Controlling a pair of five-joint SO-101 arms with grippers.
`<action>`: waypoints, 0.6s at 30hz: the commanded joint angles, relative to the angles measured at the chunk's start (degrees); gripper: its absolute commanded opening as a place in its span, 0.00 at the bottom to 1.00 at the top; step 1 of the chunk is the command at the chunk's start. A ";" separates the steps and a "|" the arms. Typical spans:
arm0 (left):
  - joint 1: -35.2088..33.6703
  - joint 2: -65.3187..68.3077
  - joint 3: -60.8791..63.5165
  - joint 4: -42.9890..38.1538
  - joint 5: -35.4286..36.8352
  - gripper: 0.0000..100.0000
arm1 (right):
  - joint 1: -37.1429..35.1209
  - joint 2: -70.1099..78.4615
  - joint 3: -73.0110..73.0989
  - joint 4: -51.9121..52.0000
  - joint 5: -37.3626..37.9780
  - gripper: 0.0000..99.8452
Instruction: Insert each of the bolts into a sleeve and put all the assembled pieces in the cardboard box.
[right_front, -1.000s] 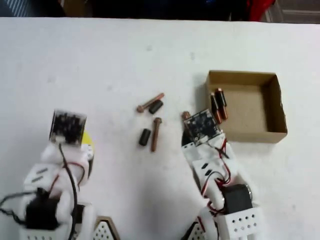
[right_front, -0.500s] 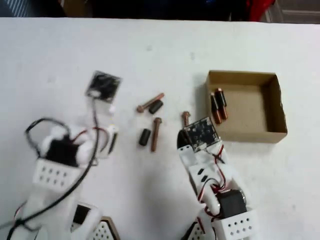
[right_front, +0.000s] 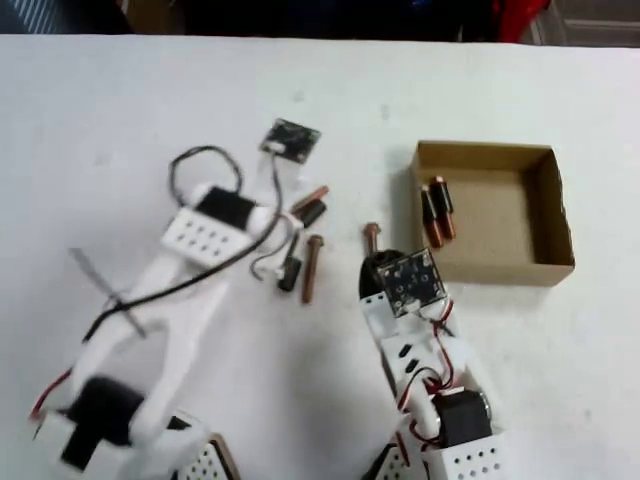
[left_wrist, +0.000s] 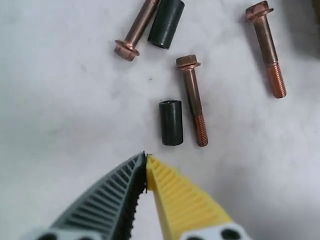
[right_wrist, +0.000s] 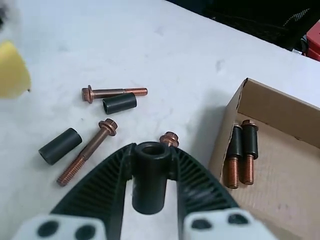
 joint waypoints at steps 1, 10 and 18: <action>2.42 5.23 -6.15 -0.44 2.99 0.02 | 0.48 -0.84 0.18 -1.10 0.00 0.02; 2.51 18.33 -17.85 -0.44 8.09 0.16 | 0.48 -0.84 0.35 -1.19 0.00 0.02; 2.33 29.49 -25.05 -0.53 12.48 0.16 | 0.48 -0.84 0.35 -1.10 0.00 0.02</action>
